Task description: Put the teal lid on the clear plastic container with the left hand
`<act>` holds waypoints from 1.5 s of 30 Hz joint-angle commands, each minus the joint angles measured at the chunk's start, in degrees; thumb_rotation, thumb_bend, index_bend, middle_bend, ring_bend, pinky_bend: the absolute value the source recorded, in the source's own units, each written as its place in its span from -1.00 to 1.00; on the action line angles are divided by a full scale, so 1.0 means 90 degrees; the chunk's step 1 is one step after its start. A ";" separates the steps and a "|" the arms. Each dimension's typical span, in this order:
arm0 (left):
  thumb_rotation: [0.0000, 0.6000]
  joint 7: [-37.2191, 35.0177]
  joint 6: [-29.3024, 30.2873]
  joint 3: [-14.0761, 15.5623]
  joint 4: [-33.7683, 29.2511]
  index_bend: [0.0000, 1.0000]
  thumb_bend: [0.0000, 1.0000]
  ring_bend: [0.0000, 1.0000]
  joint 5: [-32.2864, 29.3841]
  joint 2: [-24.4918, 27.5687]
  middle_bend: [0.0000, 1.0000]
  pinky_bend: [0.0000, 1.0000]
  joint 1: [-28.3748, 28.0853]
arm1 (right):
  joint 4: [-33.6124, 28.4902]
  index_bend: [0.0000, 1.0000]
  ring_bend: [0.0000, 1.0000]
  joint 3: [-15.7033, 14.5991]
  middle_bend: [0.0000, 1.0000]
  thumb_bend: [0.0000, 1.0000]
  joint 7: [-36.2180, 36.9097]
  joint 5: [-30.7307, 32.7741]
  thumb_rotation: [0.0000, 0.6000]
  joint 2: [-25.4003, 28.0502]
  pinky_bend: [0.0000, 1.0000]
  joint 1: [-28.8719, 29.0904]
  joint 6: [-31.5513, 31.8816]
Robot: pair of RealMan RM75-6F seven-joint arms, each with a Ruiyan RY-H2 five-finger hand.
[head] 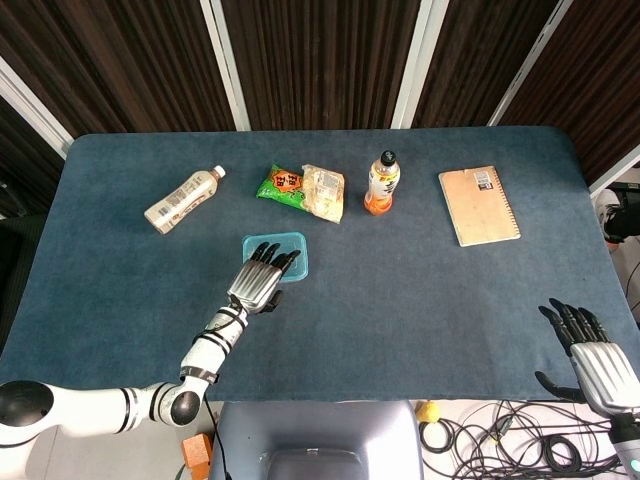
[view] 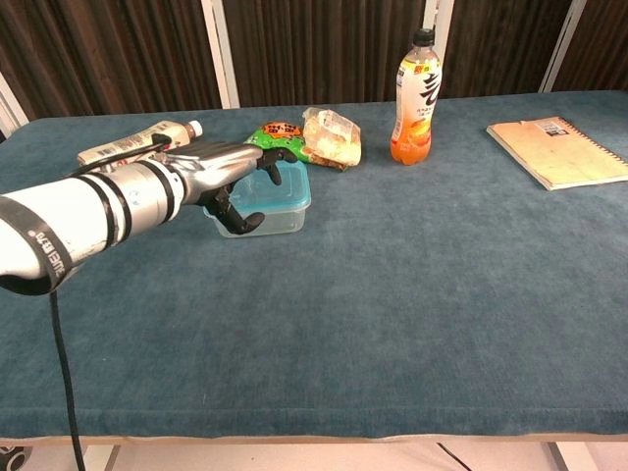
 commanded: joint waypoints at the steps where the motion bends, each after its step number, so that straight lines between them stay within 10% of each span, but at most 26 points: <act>1: 1.00 0.0043 -0.0049 0.0038 0.0050 -1.00 -0.04 -0.97 -0.0025 -0.0031 -0.56 -1.00 0.0012 | -0.0001 -1.00 -1.00 -0.0003 -1.00 -0.65 -0.0010 -0.0003 1.00 -0.0003 -0.96 0.0003 -0.0007; 24: 1.00 -0.0511 0.0029 -0.0122 0.0198 -1.00 -0.02 -0.86 0.0574 -0.0052 -0.45 -1.00 0.0225 | -0.0032 -1.00 -1.00 0.0006 -1.00 -0.65 -0.0069 0.0032 1.00 -0.0016 -0.96 0.0017 -0.0038; 45: 1.00 -0.0500 -0.0141 -0.0173 0.0877 -1.00 0.49 -0.91 0.0362 -0.0076 -0.54 -1.00 0.0421 | -0.0054 -1.00 -1.00 -0.0010 -1.00 -0.65 -0.0056 -0.0013 1.00 0.0007 -0.96 0.0005 -0.0010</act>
